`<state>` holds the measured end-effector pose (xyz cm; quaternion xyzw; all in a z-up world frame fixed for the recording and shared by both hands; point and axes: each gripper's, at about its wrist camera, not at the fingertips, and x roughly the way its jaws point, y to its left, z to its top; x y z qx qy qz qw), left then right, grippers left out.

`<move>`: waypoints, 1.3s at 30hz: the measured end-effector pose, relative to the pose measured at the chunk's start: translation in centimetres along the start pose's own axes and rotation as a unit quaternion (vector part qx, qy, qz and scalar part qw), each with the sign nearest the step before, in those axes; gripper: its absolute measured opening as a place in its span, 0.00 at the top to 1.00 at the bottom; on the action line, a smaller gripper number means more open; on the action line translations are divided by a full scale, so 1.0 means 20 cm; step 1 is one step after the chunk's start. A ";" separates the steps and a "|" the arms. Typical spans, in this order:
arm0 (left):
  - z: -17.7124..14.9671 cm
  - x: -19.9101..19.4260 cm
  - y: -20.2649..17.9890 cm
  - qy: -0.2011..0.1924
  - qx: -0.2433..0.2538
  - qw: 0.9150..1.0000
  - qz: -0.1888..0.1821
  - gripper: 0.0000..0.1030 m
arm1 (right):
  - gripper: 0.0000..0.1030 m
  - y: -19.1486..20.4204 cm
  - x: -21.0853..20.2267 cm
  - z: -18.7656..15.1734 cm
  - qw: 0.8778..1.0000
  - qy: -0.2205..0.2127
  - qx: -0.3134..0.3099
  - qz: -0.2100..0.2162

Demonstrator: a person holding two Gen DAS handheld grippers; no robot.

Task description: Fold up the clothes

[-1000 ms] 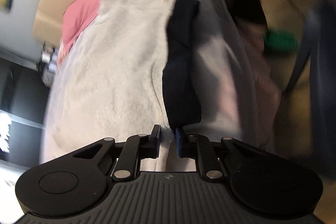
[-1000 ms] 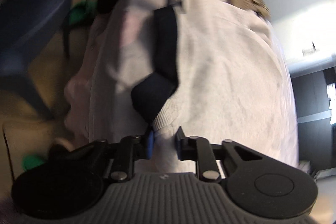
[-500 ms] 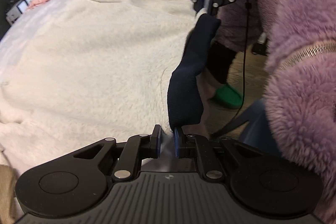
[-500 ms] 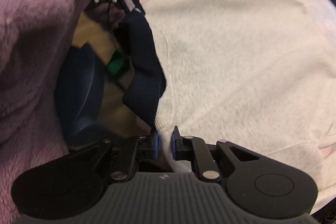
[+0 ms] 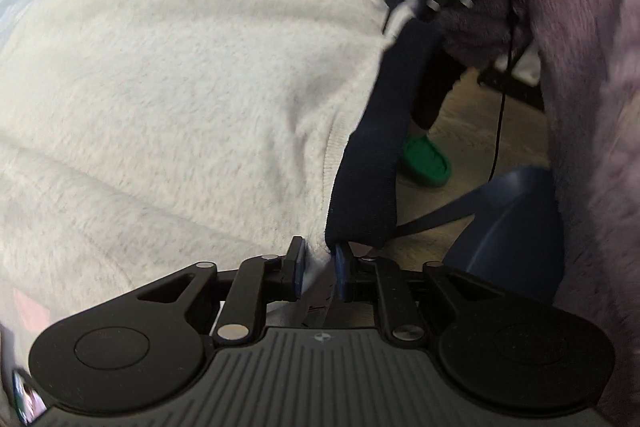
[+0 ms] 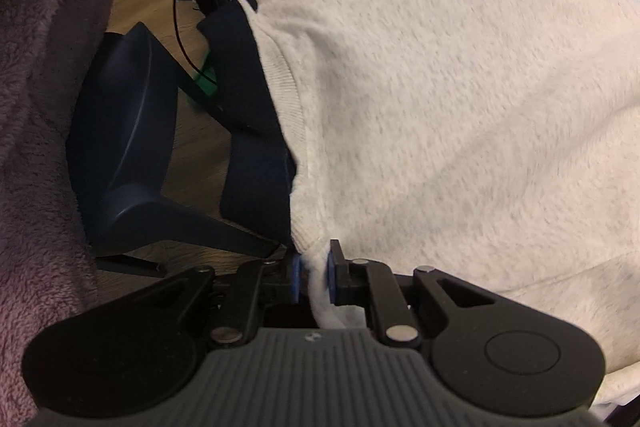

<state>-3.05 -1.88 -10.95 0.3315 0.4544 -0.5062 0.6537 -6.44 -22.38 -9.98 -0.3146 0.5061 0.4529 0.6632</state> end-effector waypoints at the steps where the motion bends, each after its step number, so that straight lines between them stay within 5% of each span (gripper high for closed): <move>1: 0.00 -0.02 0.01 -0.004 -0.011 1.000 -0.002 0.84 | 0.78 0.01 -0.02 0.00 1.000 -0.005 0.000 0.001; 3: 0.02 -0.05 0.03 -0.015 -0.030 0.999 -0.006 0.81 | 0.60 0.02 -0.08 0.00 1.000 -0.019 0.000 0.003; 7: 0.04 -0.23 0.12 -0.064 -0.076 0.995 -0.013 0.77 | 0.57 0.02 -0.21 -0.01 0.999 -0.045 0.005 -0.007; 11: 0.07 -0.44 0.31 -0.128 -0.150 0.980 -0.008 0.66 | 0.50 -0.08 -0.39 -0.03 0.995 -0.085 0.042 -0.019; 16: 0.10 -0.66 0.56 -0.168 -0.212 0.961 0.061 0.59 | 0.46 -0.28 -0.52 -0.03 0.983 -0.107 0.115 -0.091; 26: 0.15 -0.86 1.09 -0.179 -0.339 0.903 0.193 0.56 | 0.39 -0.81 -0.64 -0.18 0.924 -0.094 0.314 -0.199; 33: 0.18 -0.83 1.42 -0.204 -0.397 0.867 0.221 0.56 | 0.39 -1.20 -0.66 -0.20 0.867 -0.124 0.413 -0.249; 39: 0.24 -0.66 1.75 -0.203 -0.434 0.850 0.220 0.56 | 0.39 -1.53 -0.58 -0.14 0.838 -0.154 0.444 -0.276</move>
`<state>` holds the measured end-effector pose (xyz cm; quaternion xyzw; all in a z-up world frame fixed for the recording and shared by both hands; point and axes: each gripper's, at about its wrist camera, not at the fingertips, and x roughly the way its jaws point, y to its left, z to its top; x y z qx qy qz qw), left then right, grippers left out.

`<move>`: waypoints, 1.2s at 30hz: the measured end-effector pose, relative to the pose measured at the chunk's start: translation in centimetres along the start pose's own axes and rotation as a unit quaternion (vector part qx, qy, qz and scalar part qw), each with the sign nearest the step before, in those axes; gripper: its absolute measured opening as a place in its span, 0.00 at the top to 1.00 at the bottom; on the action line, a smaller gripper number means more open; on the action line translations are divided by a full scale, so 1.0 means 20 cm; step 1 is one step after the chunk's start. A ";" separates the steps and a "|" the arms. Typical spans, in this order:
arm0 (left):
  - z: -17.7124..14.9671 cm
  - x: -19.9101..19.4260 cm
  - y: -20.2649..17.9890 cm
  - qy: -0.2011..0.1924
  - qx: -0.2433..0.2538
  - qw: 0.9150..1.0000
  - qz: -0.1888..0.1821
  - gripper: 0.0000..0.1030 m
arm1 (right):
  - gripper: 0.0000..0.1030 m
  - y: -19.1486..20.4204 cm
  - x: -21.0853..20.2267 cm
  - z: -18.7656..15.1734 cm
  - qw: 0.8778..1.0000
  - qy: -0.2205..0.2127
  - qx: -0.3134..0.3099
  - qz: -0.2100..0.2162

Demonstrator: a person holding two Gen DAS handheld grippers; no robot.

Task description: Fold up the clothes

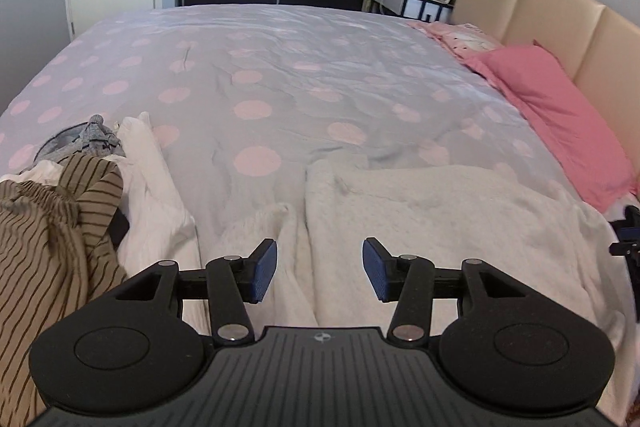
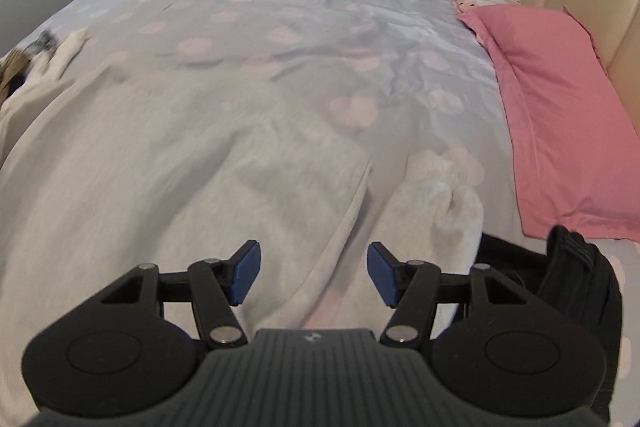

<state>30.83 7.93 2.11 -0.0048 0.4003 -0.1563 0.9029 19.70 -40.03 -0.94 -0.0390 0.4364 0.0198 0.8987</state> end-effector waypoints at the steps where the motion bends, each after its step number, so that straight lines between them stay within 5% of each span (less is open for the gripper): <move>1: 0.02 0.06 0.02 0.002 -0.006 1.000 0.001 0.56 | 0.39 -0.02 0.05 0.03 1.000 -0.002 0.015 0.001; 9: 0.13 0.53 0.21 0.040 -0.107 0.993 0.004 0.56 | 0.42 -0.35 0.36 0.23 0.982 -0.019 0.188 0.009; 15: 0.10 0.77 0.35 0.080 -0.200 0.976 -0.031 0.59 | 0.45 -0.49 0.55 0.30 0.962 -0.004 0.272 0.031; 22: 0.04 0.86 0.33 0.095 -0.220 0.970 -0.038 0.59 | 0.46 -0.56 0.83 0.26 0.919 0.056 0.380 0.088; 23: 0.04 0.86 0.32 0.094 -0.217 0.971 -0.039 0.63 | 0.57 -0.54 0.85 0.25 0.919 0.064 0.378 0.091; 24: 0.04 0.86 0.31 0.093 -0.214 0.971 -0.042 0.70 | 0.78 -0.52 0.86 0.26 0.922 0.066 0.369 0.097; 27: 0.06 0.82 0.27 0.077 -0.193 0.977 -0.055 0.90 | 0.82 -0.45 0.82 0.32 0.943 0.046 0.317 0.085; 32: 0.13 0.64 0.28 0.003 -0.175 0.984 -0.025 0.94 | 0.84 -0.35 0.61 0.44 0.971 -0.066 0.219 0.066; 36: 0.18 0.50 0.37 -0.037 -0.184 0.982 -0.005 0.94 | 0.87 -0.30 0.44 0.48 0.979 -0.153 0.133 -0.026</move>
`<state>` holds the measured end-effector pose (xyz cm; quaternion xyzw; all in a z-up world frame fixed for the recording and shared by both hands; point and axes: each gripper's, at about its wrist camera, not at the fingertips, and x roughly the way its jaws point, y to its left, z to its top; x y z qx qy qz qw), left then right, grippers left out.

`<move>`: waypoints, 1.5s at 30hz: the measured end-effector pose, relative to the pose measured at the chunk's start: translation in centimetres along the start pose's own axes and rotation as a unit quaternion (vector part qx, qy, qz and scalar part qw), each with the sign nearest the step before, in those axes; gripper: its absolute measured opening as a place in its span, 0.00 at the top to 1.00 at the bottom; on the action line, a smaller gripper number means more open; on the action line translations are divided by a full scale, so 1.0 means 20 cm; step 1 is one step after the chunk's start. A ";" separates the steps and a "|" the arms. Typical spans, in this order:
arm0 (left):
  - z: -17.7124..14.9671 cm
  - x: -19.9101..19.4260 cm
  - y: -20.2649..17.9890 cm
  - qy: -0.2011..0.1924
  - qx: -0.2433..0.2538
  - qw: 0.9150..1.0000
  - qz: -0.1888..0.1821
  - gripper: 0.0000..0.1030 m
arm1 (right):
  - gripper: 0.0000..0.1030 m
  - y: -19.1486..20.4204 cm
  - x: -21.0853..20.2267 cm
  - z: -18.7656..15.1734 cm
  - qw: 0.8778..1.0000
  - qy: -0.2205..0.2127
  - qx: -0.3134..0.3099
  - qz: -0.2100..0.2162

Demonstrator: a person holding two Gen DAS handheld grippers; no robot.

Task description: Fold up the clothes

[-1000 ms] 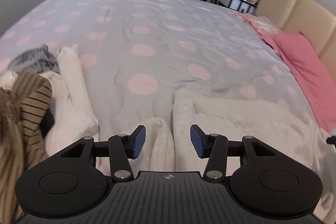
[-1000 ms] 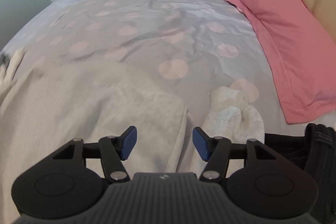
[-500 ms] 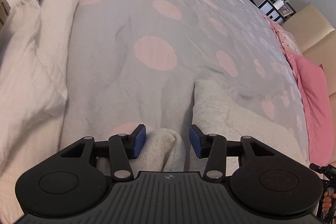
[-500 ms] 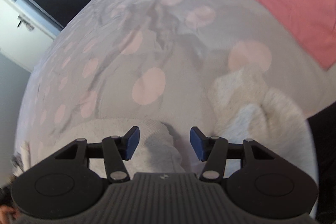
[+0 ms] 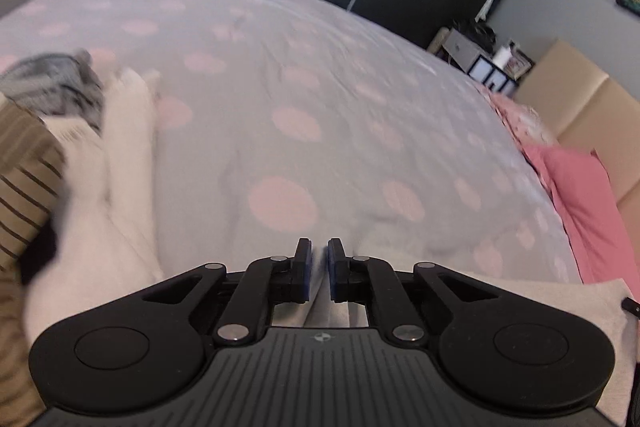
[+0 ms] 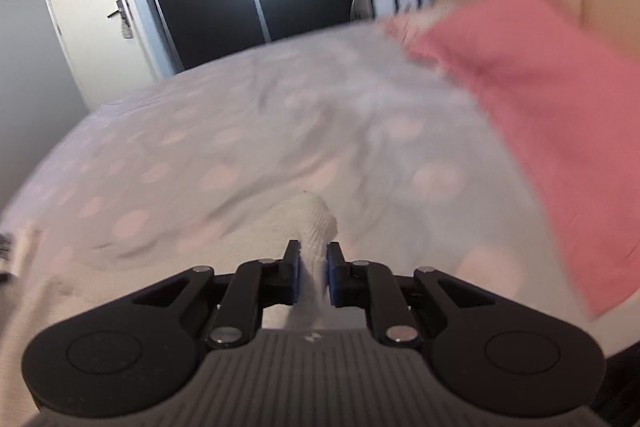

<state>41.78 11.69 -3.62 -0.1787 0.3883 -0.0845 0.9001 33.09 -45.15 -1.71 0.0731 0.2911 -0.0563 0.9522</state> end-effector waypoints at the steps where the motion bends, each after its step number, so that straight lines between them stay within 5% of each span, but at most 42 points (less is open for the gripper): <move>1: 0.02 -0.02 0.02 -0.004 -0.004 1.000 0.003 0.94 | 0.87 0.00 -0.01 -0.01 1.000 -0.008 -0.011 -0.007; 9: 0.03 -0.05 0.00 0.008 0.036 0.999 0.031 0.90 | 0.71 -0.07 0.10 -0.09 0.995 0.049 -0.019 -0.088; 12: 0.04 -0.06 0.02 0.025 0.031 0.998 0.048 0.69 | 0.61 -0.14 0.08 -0.11 0.995 0.052 0.020 -0.084; 13: 0.04 -0.06 0.03 0.032 0.027 0.998 0.054 0.53 | 0.61 -0.15 0.08 -0.13 0.995 0.058 0.023 -0.083; 19: -0.01 -0.02 0.04 0.067 0.037 0.994 0.085 0.47 | 0.53 -0.15 0.06 -0.20 0.995 0.078 0.023 -0.061; 22: -0.04 0.00 0.05 0.094 0.033 0.993 0.067 0.48 | 0.52 -0.12 0.04 -0.22 0.995 0.085 0.026 -0.041; 25: -0.06 0.01 0.02 0.116 0.052 0.990 0.067 0.87 | 0.52 -0.05 0.00 -0.23 0.995 0.091 0.012 -0.022; 26: -0.07 0.01 0.02 0.119 0.056 0.989 0.071 0.92 | 0.52 -0.02 -0.02 -0.24 0.996 0.093 0.005 -0.015; 31: -0.08 -0.14 0.02 0.086 0.075 0.988 0.101 0.97 | 0.52 0.11 -0.14 -0.26 0.994 0.100 -0.026 0.017; 39: -0.07 -0.64 -0.01 0.019 0.116 0.986 0.117 0.97 | 0.51 0.32 -0.35 -0.28 0.984 0.126 -0.120 0.033; 45: -0.10 -1.04 0.01 -0.030 0.110 0.986 0.122 0.97 | 0.46 0.41 -0.58 -0.27 0.986 0.118 -0.110 0.051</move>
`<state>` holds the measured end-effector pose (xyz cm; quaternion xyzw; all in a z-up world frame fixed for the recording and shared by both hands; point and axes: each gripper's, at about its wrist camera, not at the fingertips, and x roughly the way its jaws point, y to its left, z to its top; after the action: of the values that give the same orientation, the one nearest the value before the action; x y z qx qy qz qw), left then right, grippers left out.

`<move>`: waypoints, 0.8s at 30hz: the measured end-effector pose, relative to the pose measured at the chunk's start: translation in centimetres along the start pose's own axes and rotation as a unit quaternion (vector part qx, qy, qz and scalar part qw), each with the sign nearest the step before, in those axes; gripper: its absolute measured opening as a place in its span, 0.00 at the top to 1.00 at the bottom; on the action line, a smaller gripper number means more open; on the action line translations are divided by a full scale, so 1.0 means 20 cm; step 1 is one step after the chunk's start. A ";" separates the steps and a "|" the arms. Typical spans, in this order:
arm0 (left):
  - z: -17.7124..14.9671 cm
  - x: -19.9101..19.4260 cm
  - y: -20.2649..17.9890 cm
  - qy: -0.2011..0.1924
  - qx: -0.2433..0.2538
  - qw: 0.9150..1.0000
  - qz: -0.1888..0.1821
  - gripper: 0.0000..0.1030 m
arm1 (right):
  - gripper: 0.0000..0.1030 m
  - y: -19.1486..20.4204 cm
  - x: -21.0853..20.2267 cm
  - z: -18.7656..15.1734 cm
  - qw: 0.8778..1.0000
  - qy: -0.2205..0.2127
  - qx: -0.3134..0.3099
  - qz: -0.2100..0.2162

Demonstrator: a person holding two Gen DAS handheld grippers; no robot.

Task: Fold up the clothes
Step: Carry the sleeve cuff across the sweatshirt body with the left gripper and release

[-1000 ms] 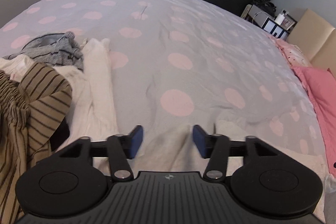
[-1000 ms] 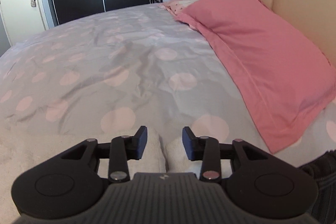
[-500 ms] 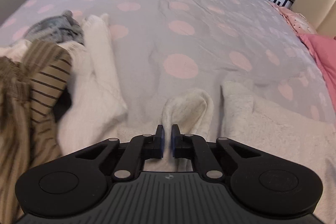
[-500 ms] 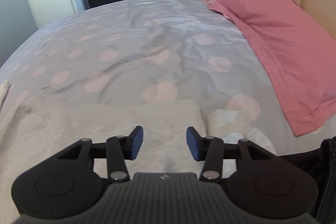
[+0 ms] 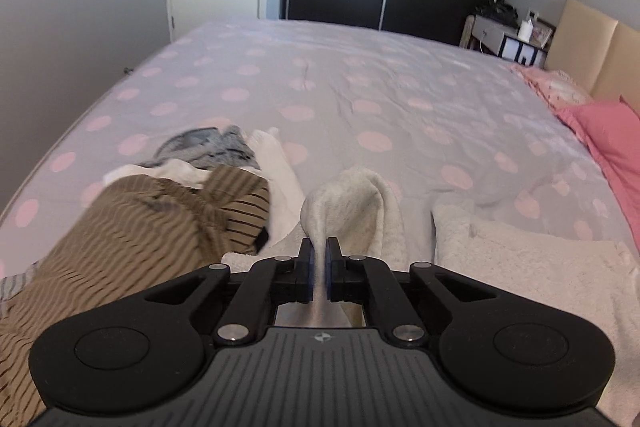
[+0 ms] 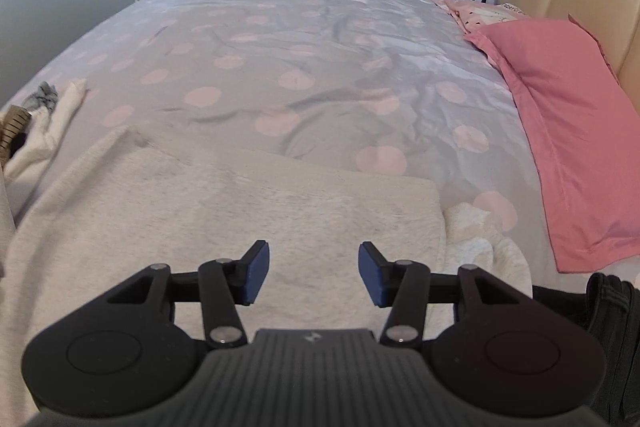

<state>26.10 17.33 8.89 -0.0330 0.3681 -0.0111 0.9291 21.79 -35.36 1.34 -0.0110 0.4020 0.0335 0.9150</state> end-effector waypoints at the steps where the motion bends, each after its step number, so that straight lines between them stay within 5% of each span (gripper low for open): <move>1: -0.01 -0.06 0.02 -0.008 -0.003 1.000 0.003 0.97 | 0.46 0.02 -0.03 -0.01 1.000 -0.001 0.001 0.004; 10: -0.15 -0.49 0.36 -0.068 -0.064 0.993 0.071 0.97 | 0.43 0.29 -0.23 -0.26 0.998 0.039 -0.023 0.052; 17: -0.28 -0.68 0.63 -0.067 -0.142 0.983 0.098 0.97 | 0.36 0.47 -0.29 -0.52 0.993 0.063 -0.063 0.079; 21: -0.31 -0.75 0.60 -0.082 -0.145 0.984 0.064 0.97 | 0.36 0.51 -0.29 -0.62 0.992 0.075 -0.047 0.093; 24: -0.34 -0.82 0.45 -0.098 -0.120 0.988 0.006 0.97 | 0.36 0.53 -0.29 -0.66 0.992 0.077 -0.035 0.099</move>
<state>9.57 26.74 14.51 -0.1428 0.2738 0.0417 0.9502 7.39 -25.79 -3.16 -0.0054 0.4688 0.1369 0.8726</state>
